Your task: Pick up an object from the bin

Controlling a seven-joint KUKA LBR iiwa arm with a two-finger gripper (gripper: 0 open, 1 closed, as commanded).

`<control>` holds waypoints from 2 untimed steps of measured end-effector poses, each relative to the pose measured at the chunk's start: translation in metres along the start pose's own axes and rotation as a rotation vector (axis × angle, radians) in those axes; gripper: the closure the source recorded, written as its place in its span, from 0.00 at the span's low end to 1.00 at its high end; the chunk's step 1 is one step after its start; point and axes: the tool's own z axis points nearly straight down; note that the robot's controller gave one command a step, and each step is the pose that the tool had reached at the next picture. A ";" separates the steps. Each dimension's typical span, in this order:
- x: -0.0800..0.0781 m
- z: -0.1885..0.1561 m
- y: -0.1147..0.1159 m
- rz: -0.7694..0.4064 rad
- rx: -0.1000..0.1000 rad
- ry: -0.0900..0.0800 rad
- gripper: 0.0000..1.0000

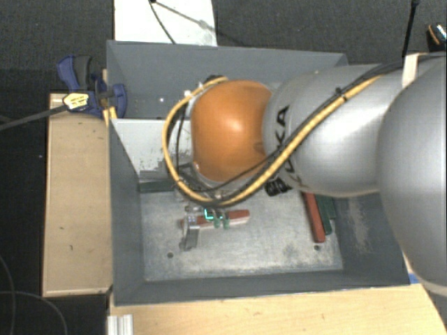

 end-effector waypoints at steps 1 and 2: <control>-0.034 0.118 -0.069 -0.107 0.002 -0.001 0.00; -0.035 0.114 -0.065 -0.104 -0.001 -0.007 1.00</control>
Offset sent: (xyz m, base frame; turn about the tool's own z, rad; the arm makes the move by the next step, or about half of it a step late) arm 0.0343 -0.0654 -0.1145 -0.1111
